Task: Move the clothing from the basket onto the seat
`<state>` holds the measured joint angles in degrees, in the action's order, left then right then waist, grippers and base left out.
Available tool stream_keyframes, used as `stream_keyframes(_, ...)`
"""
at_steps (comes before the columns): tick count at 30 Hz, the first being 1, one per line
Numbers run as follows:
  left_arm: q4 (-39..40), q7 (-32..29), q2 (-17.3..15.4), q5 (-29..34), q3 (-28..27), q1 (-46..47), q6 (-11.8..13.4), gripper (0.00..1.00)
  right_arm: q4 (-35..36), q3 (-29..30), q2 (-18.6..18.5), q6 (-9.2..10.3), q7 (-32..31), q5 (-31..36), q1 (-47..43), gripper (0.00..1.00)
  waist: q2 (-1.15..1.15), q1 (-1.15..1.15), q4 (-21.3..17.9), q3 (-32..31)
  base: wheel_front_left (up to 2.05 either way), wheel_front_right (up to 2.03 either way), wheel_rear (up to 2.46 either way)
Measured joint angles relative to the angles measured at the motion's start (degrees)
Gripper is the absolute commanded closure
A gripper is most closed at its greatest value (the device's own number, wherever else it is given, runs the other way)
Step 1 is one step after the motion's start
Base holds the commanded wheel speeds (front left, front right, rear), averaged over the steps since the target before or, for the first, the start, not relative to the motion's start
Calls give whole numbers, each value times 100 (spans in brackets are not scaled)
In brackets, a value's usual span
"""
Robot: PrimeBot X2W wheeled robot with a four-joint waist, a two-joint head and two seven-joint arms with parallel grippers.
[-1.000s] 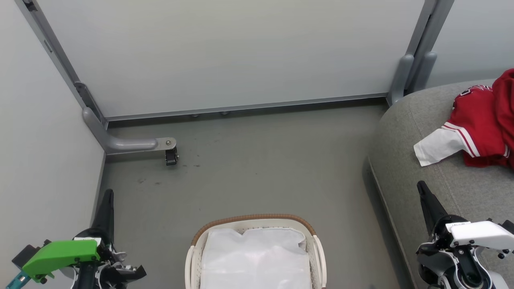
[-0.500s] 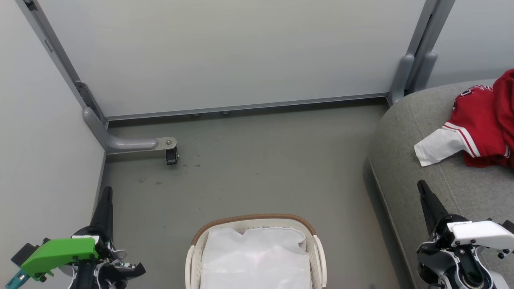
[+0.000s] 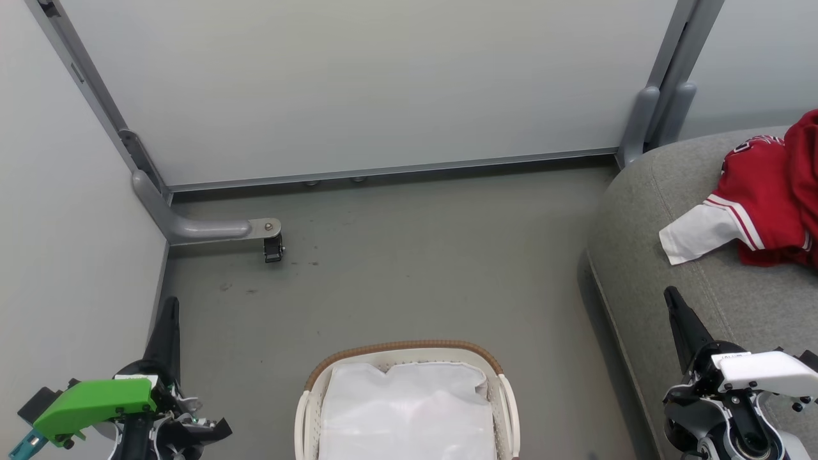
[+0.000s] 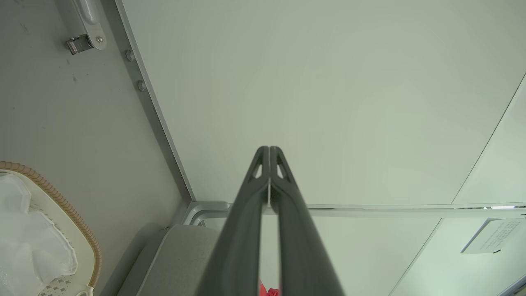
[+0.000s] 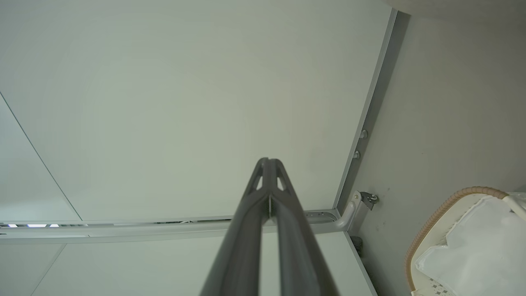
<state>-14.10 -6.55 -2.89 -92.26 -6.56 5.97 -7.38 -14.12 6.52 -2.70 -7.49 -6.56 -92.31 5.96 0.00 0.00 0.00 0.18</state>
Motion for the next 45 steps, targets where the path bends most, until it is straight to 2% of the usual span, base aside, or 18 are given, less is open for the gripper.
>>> stream_keyframes(45,1,0,1,0,0,0,0,100,0,0,0,0,0,0,1,100,0,0,0,0,0,0,0)
